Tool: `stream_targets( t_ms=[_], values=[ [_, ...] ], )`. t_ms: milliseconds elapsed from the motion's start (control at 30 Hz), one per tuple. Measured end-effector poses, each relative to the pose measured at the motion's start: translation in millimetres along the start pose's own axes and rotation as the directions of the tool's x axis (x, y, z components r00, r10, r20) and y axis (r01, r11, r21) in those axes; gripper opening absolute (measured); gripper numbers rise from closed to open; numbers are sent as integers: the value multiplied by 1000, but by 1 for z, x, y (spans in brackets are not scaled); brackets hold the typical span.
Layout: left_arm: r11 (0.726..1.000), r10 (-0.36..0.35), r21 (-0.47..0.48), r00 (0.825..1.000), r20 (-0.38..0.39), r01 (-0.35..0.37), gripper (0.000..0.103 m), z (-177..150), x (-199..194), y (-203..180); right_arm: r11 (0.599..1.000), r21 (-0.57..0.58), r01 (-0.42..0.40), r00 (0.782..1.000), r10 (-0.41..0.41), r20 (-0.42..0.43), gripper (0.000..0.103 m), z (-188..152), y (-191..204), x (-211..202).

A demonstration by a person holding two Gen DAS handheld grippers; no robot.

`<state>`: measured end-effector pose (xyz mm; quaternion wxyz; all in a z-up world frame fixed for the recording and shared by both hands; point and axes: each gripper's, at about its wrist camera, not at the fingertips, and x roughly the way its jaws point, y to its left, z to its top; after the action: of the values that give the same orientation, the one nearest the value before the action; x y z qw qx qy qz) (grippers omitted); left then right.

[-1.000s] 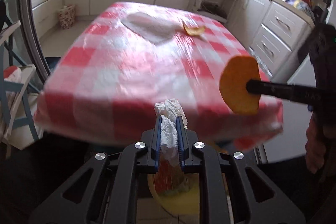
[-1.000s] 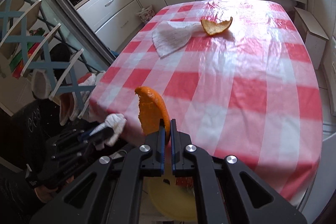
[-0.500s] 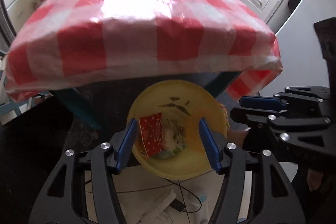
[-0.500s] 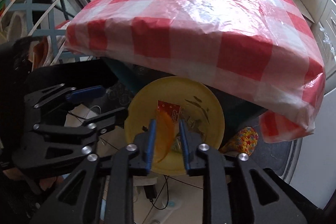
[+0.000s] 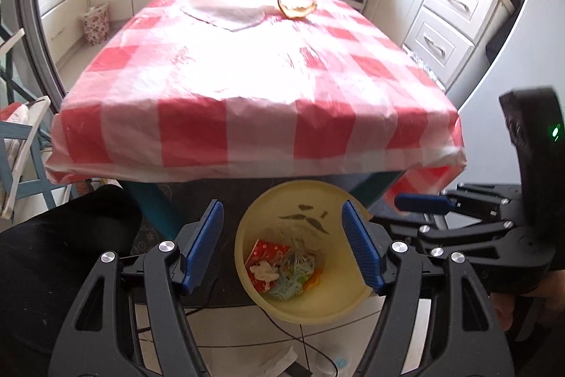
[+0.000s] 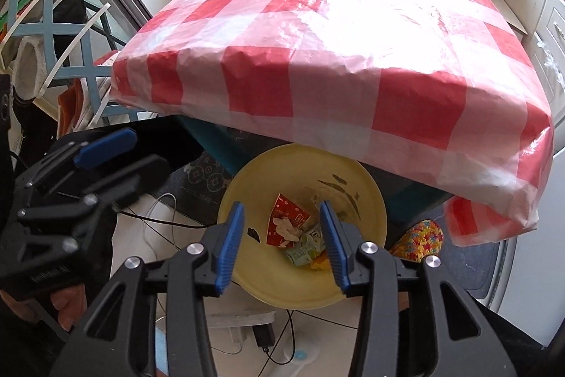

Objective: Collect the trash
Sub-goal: 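Carry the tissue and orange peel over the yellow bucket and open both tools, then move both open tools back toward the table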

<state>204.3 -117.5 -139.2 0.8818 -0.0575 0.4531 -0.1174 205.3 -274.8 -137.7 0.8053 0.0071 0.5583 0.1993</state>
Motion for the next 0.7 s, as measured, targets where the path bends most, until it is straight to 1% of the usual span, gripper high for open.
stream_targets(
  t_ms=[100,200,333,433,500,600,700],
  values=[
    [1000,8,-17,999,36,-8,66,2,-9,5,1000,1,-7,1000,7,0,44,0,0,-1],
    [999,22,-34,995,98,-19,66,6,-21,9,1000,-8,-29,999,29,15,44,0,4,-4],
    [997,44,-64,985,169,-33,66,17,-35,17,998,-42,-56,995,59,83,46,1,12,-17],
    [996,63,-78,978,200,-48,70,28,-40,25,995,-67,-75,982,86,167,51,5,17,-33],
    [995,78,-84,973,216,-61,71,37,-40,31,995,-66,-79,973,91,214,57,9,17,-41],
    [992,99,-102,969,228,-78,72,53,-37,44,995,-26,-96,954,100,282,60,23,8,-54],
    [988,117,-122,964,240,-89,73,68,-32,54,994,29,-110,946,96,308,61,49,-3,-56]
  ],
)
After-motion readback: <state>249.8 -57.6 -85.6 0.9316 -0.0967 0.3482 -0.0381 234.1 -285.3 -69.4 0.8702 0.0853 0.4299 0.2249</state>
